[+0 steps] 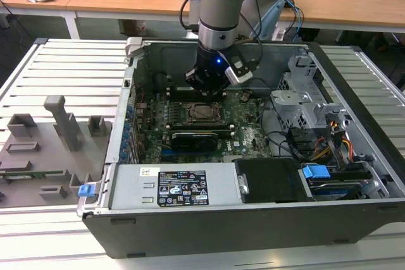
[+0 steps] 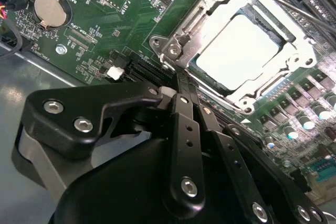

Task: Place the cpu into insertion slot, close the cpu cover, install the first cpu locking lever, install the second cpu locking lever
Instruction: 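Install the first cpu locking lever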

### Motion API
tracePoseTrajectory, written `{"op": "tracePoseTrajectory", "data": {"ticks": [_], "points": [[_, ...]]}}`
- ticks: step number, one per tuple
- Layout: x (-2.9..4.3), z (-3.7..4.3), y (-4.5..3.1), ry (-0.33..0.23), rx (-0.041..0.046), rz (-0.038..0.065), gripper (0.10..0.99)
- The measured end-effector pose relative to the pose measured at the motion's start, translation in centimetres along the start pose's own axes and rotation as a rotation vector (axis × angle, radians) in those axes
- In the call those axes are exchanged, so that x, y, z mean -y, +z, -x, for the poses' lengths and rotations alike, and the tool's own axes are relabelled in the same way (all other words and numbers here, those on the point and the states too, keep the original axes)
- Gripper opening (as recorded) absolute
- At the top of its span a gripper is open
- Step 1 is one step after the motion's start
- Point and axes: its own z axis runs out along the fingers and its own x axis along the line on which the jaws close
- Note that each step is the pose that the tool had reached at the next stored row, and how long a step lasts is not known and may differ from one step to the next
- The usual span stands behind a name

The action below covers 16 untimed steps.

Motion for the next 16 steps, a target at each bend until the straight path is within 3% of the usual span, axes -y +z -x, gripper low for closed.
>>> {"op": "tracePoseTrajectory", "data": {"ticks": [5,10,16], "points": [[0.01,0.0,0.01,0.0,-0.0006,-0.001,0.106],[-0.07,0.02,-1.14,0.0,-0.0006,-0.002,0.106],[0.37,-0.03,-1.26,0.0,-0.0007,-0.003,0.106]]}}
